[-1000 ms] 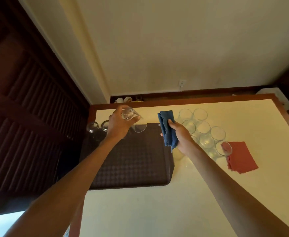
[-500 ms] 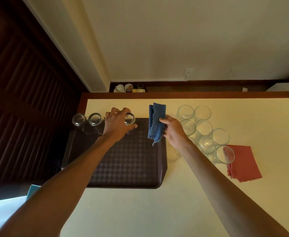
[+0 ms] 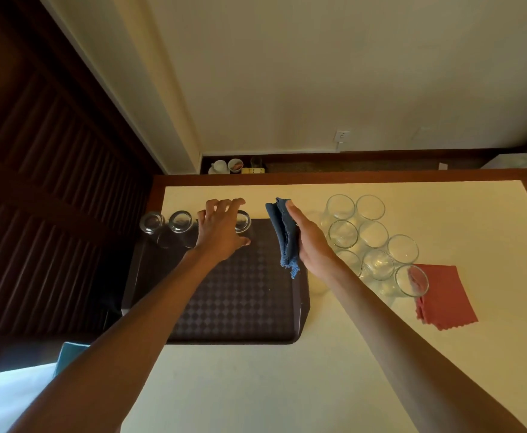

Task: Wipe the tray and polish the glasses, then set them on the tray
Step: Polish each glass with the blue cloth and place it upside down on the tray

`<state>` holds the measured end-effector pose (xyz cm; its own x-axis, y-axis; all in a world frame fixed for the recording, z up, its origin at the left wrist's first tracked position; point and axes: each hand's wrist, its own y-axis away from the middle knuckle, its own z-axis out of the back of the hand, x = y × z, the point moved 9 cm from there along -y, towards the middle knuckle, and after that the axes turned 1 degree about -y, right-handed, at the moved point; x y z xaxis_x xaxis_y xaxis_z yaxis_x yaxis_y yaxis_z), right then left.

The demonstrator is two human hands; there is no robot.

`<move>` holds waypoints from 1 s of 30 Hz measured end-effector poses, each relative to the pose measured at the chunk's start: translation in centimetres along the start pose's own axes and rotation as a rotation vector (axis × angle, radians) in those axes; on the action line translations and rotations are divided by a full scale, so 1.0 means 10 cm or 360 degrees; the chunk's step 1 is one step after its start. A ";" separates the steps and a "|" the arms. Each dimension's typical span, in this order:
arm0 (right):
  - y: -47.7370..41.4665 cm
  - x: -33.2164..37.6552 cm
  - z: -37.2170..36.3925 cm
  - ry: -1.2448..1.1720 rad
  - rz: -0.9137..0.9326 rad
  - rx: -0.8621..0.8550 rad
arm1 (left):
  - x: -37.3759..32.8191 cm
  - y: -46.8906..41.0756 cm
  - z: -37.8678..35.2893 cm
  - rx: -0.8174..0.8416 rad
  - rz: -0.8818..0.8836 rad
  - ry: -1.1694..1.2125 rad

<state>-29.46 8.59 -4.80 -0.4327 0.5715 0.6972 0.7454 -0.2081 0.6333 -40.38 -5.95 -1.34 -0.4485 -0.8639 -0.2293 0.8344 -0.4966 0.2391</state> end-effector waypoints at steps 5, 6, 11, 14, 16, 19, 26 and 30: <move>0.27 0.03 -0.16 0.0210 0.0210 0.0015 | -0.03 0.34 0.43 -0.0147 -0.0029 0.0821; 0.35 0.05 -0.18 0.0209 0.0237 -0.0006 | -0.03 0.41 0.50 -0.0123 -0.0001 0.1007; 0.86 0.03 -0.33 0.0325 0.0399 -0.0020 | -0.22 0.86 0.68 0.0062 -0.0012 0.1398; 1.19 -0.04 -0.37 0.0450 0.0517 0.0003 | -0.36 1.09 0.64 0.0262 -0.0010 0.1468; 1.37 -0.08 -0.36 0.0493 0.0572 0.0021 | -0.40 1.20 0.61 0.0335 0.0019 0.1485; 1.63 -0.15 -0.27 0.0563 0.0578 -0.0002 | -0.43 1.34 0.53 0.0419 -0.0002 0.1437; 1.99 -0.27 0.14 0.0512 0.0524 -0.0001 | -0.83 1.55 0.41 0.0585 -0.0077 0.1421; 2.06 -0.21 0.63 0.0459 0.0463 -0.0109 | -1.24 1.56 0.28 0.0678 -0.0122 0.1446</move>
<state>-10.02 8.12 4.71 -0.3405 0.2370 0.9099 0.8265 -0.3859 0.4098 -22.70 -3.20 7.91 0.0666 -0.5254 -0.8483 0.5496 -0.6902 0.4706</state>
